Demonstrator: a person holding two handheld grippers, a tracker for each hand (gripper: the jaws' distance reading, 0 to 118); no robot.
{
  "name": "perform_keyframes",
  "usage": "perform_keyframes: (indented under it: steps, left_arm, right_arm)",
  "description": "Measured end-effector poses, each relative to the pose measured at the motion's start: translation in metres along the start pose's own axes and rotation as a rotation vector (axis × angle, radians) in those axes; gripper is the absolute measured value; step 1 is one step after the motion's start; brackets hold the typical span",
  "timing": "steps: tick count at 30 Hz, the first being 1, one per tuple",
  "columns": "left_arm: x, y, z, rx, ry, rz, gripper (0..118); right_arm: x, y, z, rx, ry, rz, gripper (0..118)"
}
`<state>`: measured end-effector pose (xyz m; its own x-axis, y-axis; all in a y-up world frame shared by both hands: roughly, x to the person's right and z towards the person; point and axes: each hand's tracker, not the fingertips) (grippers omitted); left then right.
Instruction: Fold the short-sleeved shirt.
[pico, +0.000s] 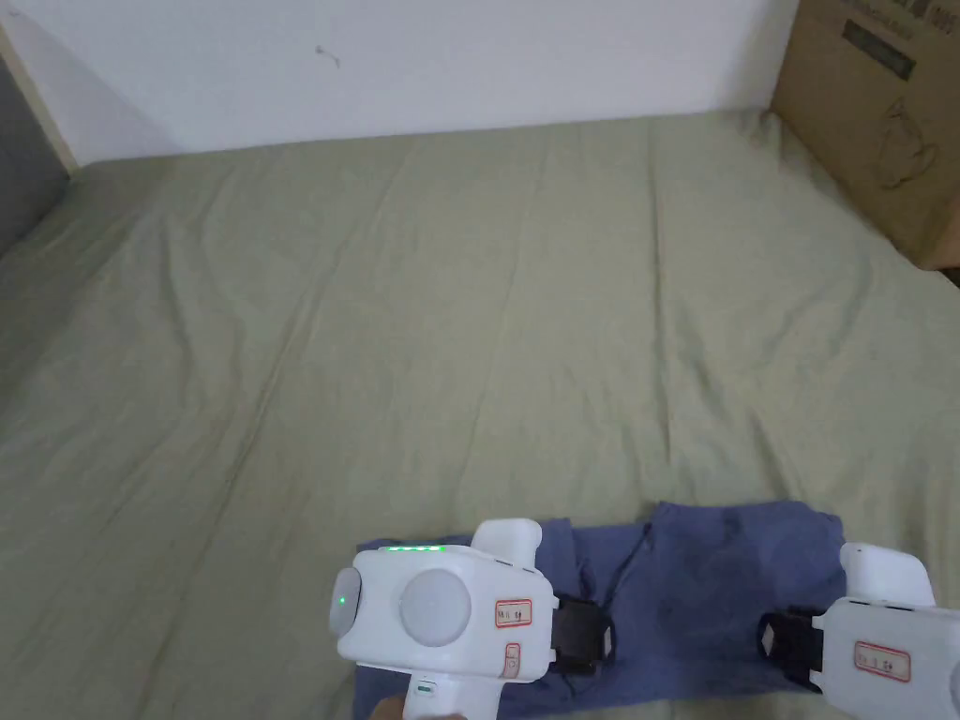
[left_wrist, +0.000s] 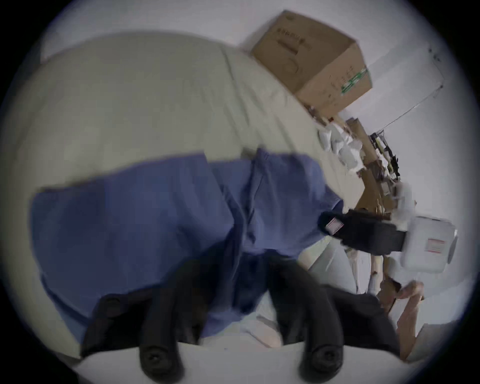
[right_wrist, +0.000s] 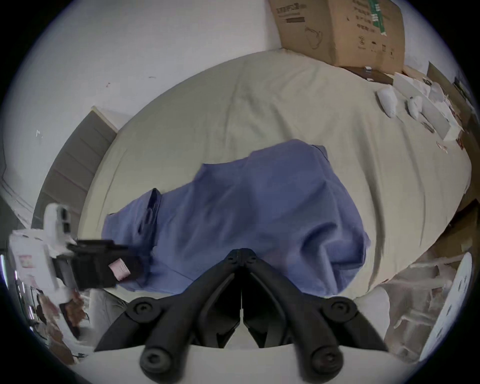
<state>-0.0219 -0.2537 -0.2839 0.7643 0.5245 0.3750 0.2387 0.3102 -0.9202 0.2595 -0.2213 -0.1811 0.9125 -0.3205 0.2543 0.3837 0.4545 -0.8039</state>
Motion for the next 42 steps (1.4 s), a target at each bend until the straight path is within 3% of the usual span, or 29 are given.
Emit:
perform_keyframes:
  steps: [1, 4, 6, 7, 8, 9, 10, 15, 19, 23, 27, 30, 35, 36, 37, 38, 42]
  left_arm:
    - [-0.003, -0.001, 0.001, 0.013, 0.028, 0.027, 78]
    - [0.000, 0.005, 0.029, 0.096, -0.040, 0.040, 101]
    - [0.002, 0.011, 0.055, 0.170, -0.021, 0.018, 99]
    - [0.001, 0.014, 0.068, 0.198, -0.026, 0.011, 94]
    - [-0.003, 0.016, 0.080, 0.217, -0.015, 0.029, 77]
    - [-0.007, 0.018, 0.089, 0.240, 0.003, 0.056, 47]
    - [-0.013, 0.019, 0.095, 0.261, 0.012, 0.072, 0]
    - [-0.042, 0.011, 0.073, 0.215, 0.192, 0.127, 1]
    - [-0.041, -0.008, 0.040, 0.125, 0.082, 0.179, 1]
    - [-0.014, -0.011, 0.009, 0.063, 0.068, 0.085, 1]
    - [0.006, -0.005, -0.008, 0.058, -0.016, 0.126, 1]
    - [0.018, -0.004, -0.016, 0.021, 0.087, 0.033, 1]
    - [0.035, -0.005, -0.007, 0.059, 0.106, -0.026, 1]
    - [0.046, -0.002, -0.016, 0.130, -0.058, -0.009, 1]
    - [0.048, -0.004, -0.020, 0.105, -0.037, -0.034, 1]
    - [0.044, -0.010, -0.020, -0.005, 0.110, -0.008, 1]
    - [0.049, -0.012, -0.022, -0.023, -0.026, 0.005, 1]
  right_arm:
    - [0.001, 0.000, -0.001, -0.002, 0.003, -0.010, 0]
    - [0.000, 0.000, 0.000, -0.001, 0.015, -0.010, 0]
    - [-0.004, 0.003, 0.000, -0.002, 0.019, 0.013, 0]
    - [-0.006, 0.004, 0.000, -0.001, 0.021, 0.020, 0]
    - [-0.008, 0.005, 0.000, 0.001, 0.023, 0.025, 0]
    - [-0.010, 0.006, -0.001, 0.003, 0.026, 0.027, 0]
    - [-0.012, 0.006, -0.001, 0.006, 0.033, 0.028, 0]
    - [-0.017, 0.006, -0.002, 0.004, 0.044, 0.044, 0]
    - [-0.014, 0.005, -0.002, -0.003, 0.036, 0.058, 0]
    - [-0.006, 0.004, -0.002, -0.007, 0.024, 0.046, 0]
    - [0.002, 0.004, 0.000, -0.009, 0.021, 0.024, 0]
    - [0.007, 0.005, 0.001, -0.009, 0.031, 0.000, 0]
    - [0.008, 0.006, 0.001, -0.004, 0.024, 0.001, 0]
    - [0.008, 0.006, 0.000, -0.007, 0.026, 0.000, 0]
    - [0.008, 0.006, 0.000, -0.009, 0.025, 0.001, 0]
    - [0.007, 0.006, 0.000, -0.006, 0.025, 0.002, 0]
    - [0.004, 0.004, 0.003, -0.004, 0.034, -0.003, 0]
